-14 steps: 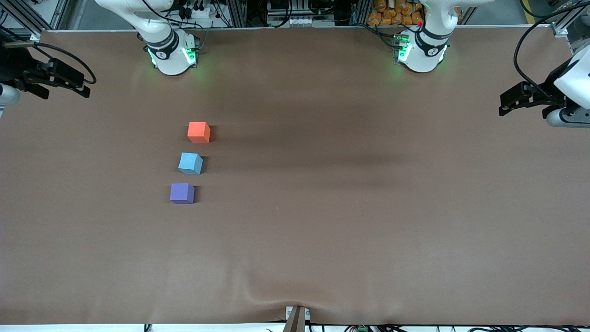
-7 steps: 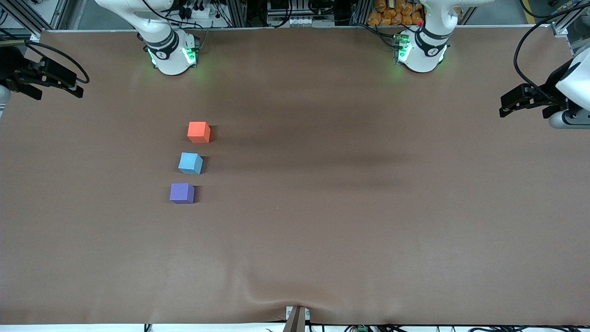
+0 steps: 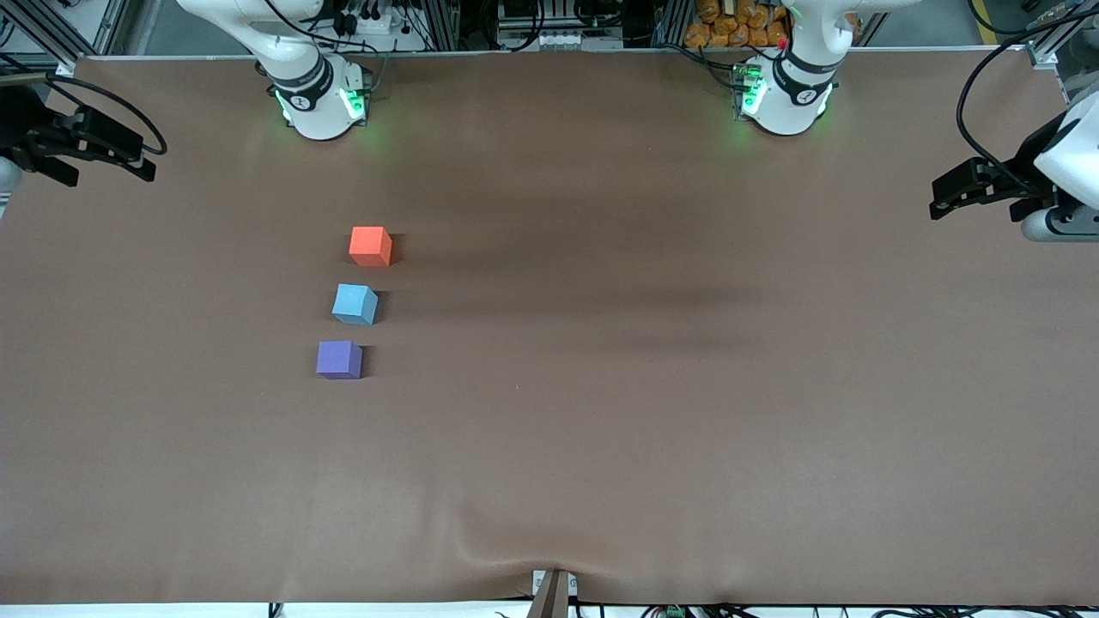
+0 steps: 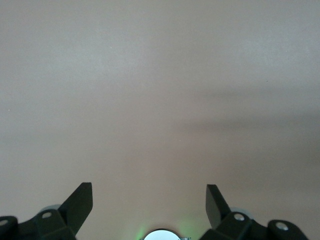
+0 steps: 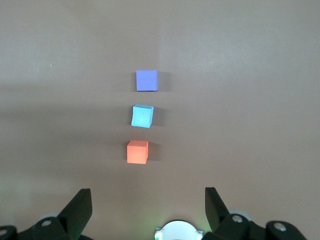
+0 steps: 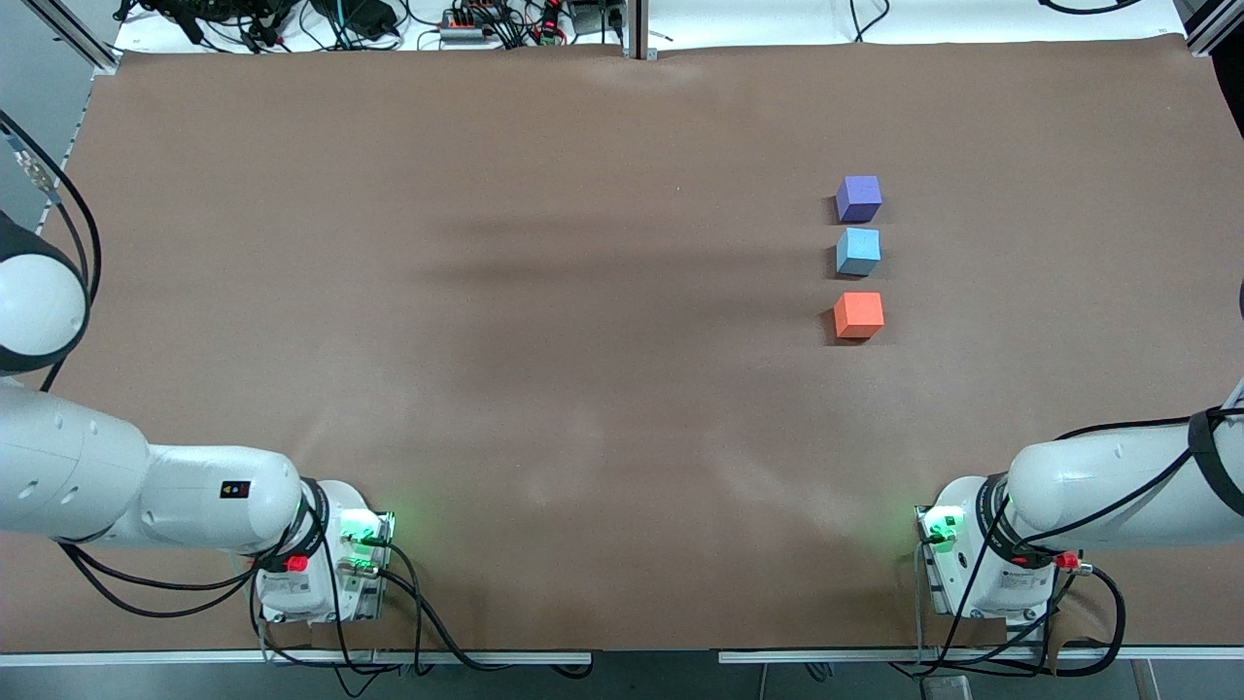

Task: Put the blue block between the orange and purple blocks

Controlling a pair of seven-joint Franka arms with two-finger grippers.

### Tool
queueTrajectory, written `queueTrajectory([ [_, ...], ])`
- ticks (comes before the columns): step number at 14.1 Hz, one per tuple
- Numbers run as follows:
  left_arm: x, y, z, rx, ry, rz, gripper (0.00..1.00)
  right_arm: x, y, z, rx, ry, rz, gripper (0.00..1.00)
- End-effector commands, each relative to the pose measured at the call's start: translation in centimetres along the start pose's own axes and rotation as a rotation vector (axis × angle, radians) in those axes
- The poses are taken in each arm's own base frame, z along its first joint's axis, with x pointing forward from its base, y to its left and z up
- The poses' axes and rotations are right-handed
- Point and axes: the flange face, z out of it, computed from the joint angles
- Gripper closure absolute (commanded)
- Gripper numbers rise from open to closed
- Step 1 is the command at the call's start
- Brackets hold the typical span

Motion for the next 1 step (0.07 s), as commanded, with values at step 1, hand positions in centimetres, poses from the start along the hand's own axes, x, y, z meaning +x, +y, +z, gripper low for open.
queueTrajectory([
  [1,0.24,-0.15,-0.23,0.001,0.007,-0.011,0.0,-1.09,0.17,-0.3,-0.028,-0.006,-0.062,0.0],
])
